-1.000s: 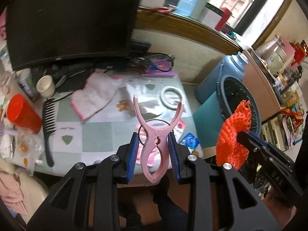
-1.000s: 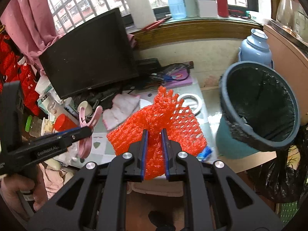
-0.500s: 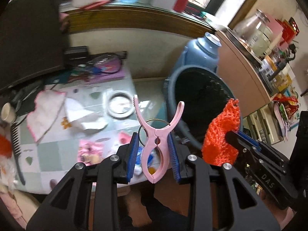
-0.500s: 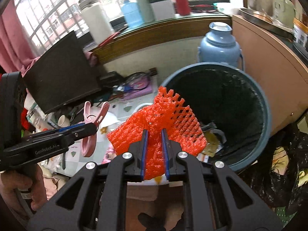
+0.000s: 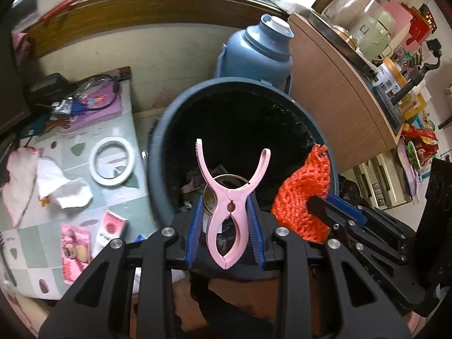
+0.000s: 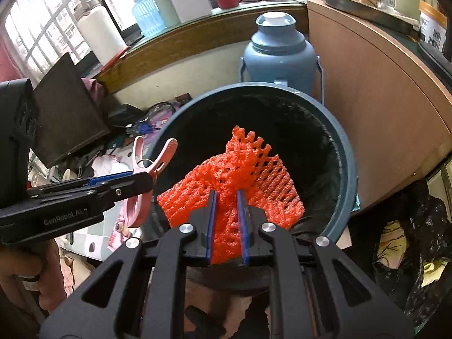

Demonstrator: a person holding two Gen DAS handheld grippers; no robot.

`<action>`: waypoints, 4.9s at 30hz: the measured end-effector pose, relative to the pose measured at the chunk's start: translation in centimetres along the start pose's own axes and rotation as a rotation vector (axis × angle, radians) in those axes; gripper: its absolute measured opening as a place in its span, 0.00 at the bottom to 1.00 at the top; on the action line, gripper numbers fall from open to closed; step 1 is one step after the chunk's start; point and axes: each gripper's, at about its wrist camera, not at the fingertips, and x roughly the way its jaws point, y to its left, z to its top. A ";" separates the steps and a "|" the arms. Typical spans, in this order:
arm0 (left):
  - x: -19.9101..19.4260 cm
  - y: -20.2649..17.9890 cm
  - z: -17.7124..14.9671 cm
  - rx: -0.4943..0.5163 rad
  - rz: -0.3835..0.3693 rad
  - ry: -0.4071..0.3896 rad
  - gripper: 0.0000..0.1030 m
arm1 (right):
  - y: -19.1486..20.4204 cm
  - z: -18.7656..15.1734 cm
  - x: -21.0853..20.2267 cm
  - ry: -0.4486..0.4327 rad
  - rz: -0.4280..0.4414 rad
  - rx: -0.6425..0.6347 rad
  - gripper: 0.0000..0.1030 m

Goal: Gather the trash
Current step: 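Open both grippers to drop the net and clothespin into the bin, then move both tools back over the desk toward the wrappers and box, then grasp the pink vitamin B box with the right gripper while the left gripper grasps the pink candy wrapper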

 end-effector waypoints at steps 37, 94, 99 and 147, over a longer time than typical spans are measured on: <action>4.0 -0.1 2.8 -0.109 0.032 0.030 0.87 | -2.2 3.0 3.5 0.052 0.069 -0.044 0.82; -2.7 29.2 -12.1 -0.207 0.089 0.138 0.95 | 22.9 -7.2 9.3 0.176 0.019 0.003 0.83; 0.2 28.8 -13.0 -0.184 0.071 0.187 0.95 | 22.9 -7.3 11.3 0.211 0.008 0.000 0.83; 9.6 26.7 -11.6 -0.201 0.278 0.255 0.51 | 23.4 -8.0 26.8 0.391 -0.089 -0.184 0.52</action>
